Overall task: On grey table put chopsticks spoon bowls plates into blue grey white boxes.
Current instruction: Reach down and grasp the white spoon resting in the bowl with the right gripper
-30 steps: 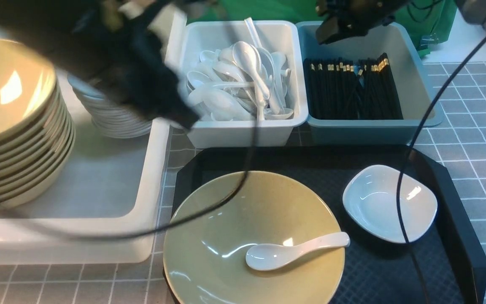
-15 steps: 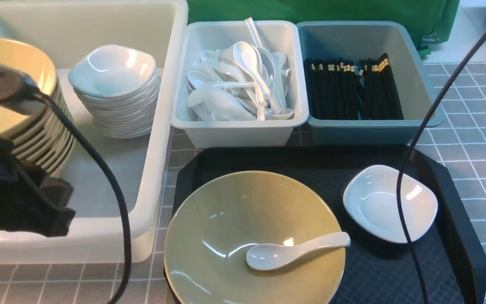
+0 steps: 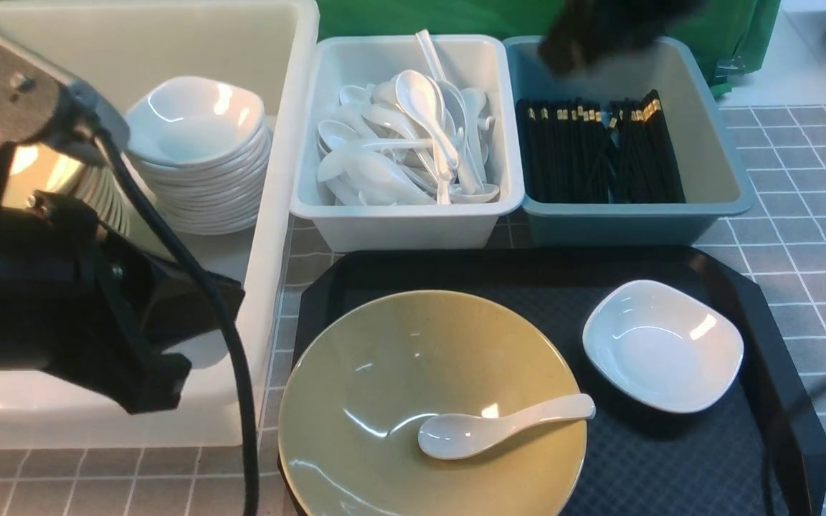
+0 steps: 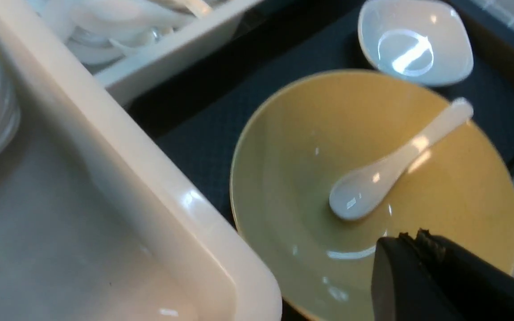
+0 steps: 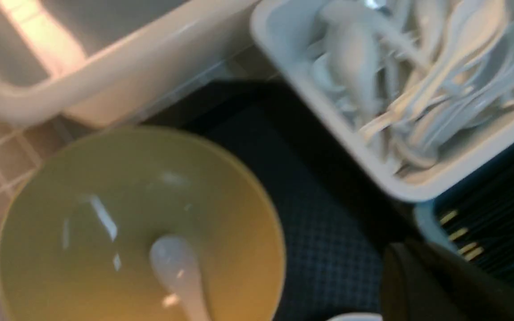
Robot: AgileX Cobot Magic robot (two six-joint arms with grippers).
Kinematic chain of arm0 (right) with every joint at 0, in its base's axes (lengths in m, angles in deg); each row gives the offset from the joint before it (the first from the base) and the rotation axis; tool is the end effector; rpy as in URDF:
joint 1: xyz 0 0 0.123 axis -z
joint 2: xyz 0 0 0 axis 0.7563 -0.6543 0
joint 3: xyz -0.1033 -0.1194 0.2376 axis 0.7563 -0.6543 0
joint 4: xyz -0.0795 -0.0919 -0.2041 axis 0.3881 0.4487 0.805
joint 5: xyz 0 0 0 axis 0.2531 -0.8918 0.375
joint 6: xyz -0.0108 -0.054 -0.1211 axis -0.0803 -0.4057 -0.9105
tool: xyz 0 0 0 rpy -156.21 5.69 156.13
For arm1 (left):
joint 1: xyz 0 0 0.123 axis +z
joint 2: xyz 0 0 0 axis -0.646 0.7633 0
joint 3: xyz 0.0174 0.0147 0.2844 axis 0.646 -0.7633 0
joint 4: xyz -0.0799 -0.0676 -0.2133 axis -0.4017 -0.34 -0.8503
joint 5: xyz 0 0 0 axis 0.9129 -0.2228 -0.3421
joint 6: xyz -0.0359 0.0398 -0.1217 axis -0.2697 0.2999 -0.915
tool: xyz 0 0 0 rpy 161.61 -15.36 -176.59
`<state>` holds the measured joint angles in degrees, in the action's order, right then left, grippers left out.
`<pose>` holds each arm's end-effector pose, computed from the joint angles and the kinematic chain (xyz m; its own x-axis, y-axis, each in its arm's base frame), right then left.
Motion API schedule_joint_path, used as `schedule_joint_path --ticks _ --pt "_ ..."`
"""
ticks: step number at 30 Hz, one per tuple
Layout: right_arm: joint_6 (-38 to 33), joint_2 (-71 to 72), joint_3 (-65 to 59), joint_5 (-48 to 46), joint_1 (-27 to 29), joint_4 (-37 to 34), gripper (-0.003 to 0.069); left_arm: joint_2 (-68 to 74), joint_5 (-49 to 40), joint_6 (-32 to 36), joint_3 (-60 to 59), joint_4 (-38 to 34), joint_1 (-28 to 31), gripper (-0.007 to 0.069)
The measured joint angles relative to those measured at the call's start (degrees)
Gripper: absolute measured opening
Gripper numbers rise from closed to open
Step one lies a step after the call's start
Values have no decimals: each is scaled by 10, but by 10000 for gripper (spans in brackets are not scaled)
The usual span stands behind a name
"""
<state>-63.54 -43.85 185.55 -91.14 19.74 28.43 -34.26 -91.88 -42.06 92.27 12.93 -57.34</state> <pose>0.2885 0.1897 0.3792 -0.4699 -0.6772 -0.5662 -0.7948 0.6036 -0.0623 0.1565 -0.1001 0.3258 -0.5371 0.3954 -0.7450 0.6696 0.7371 -0.0915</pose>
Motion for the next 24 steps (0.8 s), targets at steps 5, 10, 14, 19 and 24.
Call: schedule_joint_path --ticks 5,10,14,19,24 --pt "-62 40 -156 2 -66 3 40 4 -81 10 0 29 0 -11" --pt "-132 24 -242 6 -124 6 51 4 -108 29 0 24 0 -11" --pt "-147 -5 -254 20 -147 34 123 4 -96 43 0 -1 0 -11" --pt "-202 -40 -254 66 -151 62 342 15 -68 78 0 -42 0 -11" --pt "-259 -83 -254 85 -152 74 490 55 -37 131 0 -77 0 -11"
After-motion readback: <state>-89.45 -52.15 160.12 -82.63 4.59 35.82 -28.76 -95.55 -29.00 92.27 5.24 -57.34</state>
